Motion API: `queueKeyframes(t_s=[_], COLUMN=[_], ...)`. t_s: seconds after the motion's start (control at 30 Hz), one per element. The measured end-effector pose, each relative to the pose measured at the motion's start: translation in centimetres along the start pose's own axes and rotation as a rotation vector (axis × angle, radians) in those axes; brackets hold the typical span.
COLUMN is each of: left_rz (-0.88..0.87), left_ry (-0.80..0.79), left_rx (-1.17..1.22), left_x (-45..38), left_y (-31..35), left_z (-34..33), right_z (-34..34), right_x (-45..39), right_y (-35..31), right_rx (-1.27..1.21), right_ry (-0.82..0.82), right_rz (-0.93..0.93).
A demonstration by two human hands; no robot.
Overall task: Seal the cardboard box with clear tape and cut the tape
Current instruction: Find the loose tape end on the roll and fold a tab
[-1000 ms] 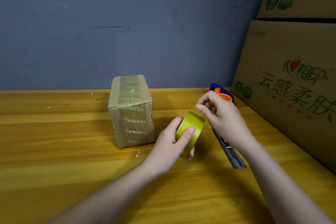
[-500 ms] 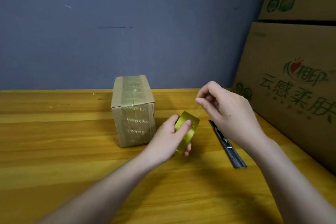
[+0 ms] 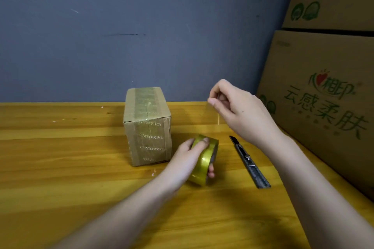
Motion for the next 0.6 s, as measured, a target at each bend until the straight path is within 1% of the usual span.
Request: queueKeyframes(t_s=[0.1, 0.17, 0.23, 0.3, 0.33, 0.4, 0.5, 0.6], left_rz=[-0.073, -0.158, -0.263, -0.369, -0.395, -0.365, -0.191, -0.033], left_ry=[-0.013, -0.004, 0.041, 0.093, 0.110, 0.113, 0.075, 0.040], left_rx=[0.026, 0.000, -0.061, -0.181, -0.245, -0.299, -0.192, -0.083], left_x=[0.3, 0.3, 0.1, -0.2, -0.3, -0.6, -0.8, -0.8], left_y=[0.4, 0.7, 0.8, 1.0, 1.1, 1.2, 0.8, 0.4], left_z=[-0.2, -0.2, 0.2, 0.8, 1.0, 1.2, 1.0, 0.8], right_z=[-0.9, -1.0, -0.7, -0.2, 0.0, 0.2, 0.2, 0.7], right_x=[-0.8, -1.1, -1.3, -1.2, -1.1, -0.6, -0.1, -0.2], right_y=[2.2, 3.1, 3.4, 3.1, 2.7, 1.4, -0.6, -1.2], right_rx=[-0.094, -0.140, -0.157, -0.138, -0.120, -0.054, 0.044, -0.006], right_ry=[0.018, 0.038, 0.059, 0.083, 0.095, 0.115, 0.121, 0.147], right_rz=[-0.122, -0.169, -0.179, -0.144, -0.113, -0.022, 0.125, 0.140])
Point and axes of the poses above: each hand's wrist, its own x-axis away from the middle knuckle, its own z-axis out of the back of the hand, y = z × x, the point moved 6 cm from there along -x, towards the middle knuckle, and after that the axes turned 15 degrees about y, right-handed, at the moved point
